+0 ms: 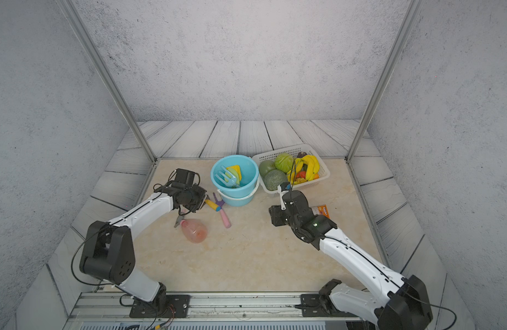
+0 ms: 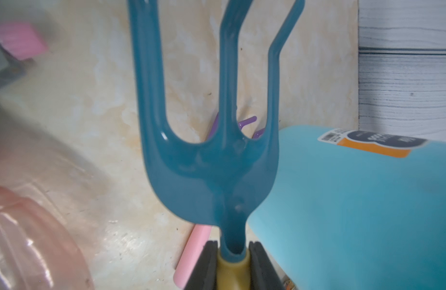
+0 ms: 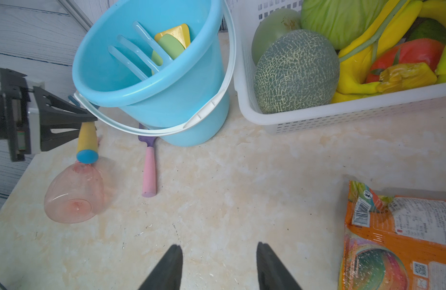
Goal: Organize the gardening tools
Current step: Pick up the gardening tool from the center of the board.
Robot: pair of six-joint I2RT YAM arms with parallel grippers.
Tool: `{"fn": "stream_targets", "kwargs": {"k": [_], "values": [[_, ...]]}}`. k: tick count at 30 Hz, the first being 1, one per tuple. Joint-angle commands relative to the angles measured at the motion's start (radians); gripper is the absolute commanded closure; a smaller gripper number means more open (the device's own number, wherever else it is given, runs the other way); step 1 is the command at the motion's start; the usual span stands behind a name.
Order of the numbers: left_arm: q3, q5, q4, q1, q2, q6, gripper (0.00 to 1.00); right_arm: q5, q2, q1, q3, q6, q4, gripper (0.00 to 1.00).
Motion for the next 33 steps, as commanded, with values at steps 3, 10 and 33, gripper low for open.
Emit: {"fn": "stream_targets", "kwargs": {"k": [3, 10, 33], "values": [[-0.040, -0.023, -0.060, 0.022, -0.136, 0.102, 0.89, 0.013, -0.043, -0.002, -0.006, 0.002, -0.017, 0.47], [-0.006, -0.027, -0.126, 0.024, -0.241, 0.242, 0.91, 0.011, -0.042, -0.002, -0.011, -0.006, -0.027, 0.46], [0.606, -0.183, -0.316, -0.206, 0.066, 0.576, 0.97, -0.033, -0.037, -0.002, -0.047, 0.015, -0.045, 0.43]]}}
